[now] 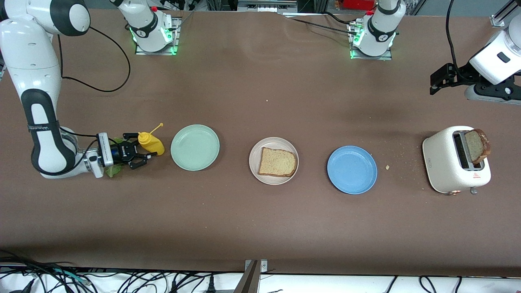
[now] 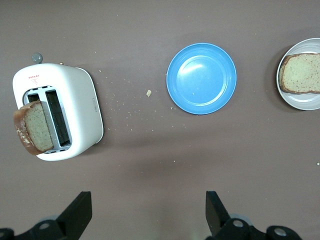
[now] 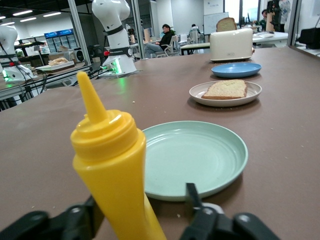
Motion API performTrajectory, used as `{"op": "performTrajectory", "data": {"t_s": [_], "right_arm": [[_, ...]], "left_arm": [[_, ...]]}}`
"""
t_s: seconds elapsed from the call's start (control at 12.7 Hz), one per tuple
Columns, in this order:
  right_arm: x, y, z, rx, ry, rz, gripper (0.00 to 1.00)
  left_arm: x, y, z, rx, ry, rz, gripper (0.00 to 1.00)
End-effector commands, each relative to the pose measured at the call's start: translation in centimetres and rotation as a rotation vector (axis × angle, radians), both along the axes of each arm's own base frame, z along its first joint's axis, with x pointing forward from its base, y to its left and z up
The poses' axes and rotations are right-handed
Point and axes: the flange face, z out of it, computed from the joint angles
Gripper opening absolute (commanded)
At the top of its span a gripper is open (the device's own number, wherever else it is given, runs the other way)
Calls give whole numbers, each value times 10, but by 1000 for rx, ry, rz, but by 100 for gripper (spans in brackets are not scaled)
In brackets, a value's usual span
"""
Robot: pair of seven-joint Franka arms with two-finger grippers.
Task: Make sandwich in beige plate with both arms
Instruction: 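Lower the mustard bottle onto the table beside the lettuce leaf, then open the right gripper and draw it back from the mustard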
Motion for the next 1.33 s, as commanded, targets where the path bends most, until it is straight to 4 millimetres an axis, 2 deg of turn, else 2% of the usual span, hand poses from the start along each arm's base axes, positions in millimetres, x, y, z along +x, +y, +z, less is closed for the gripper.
{"op": "performTrajectory", "data": {"t_s": [0.0, 0.16, 0.71, 0.86, 1.02, 1.18, 1.26], "right_arm": [[3, -10, 23, -55, 36, 5, 100], [3, -17, 31, -89, 55, 5, 100], [-2, -66, 79, -352, 186, -25, 100], [-3, -83, 109, -496, 234, -54, 100], [-3, -96, 154, -667, 281, -121, 100], [-6, -104, 194, -819, 341, -217, 100], [-8, -107, 206, -878, 369, -268, 100]], "left_arm": [[-2, 1, 2, -5, 3, -20, 100], [-2, 1, 2, -5, 3, -20, 100], [-2, 1, 2, -5, 3, -20, 100], [-2, 1, 1, -6, 3, -18, 100], [-2, 1, 1, -6, 3, -18, 100], [-2, 2, 2, -7, 3, -16, 100], [-2, 1, 1, -7, 3, -20, 100]]}}
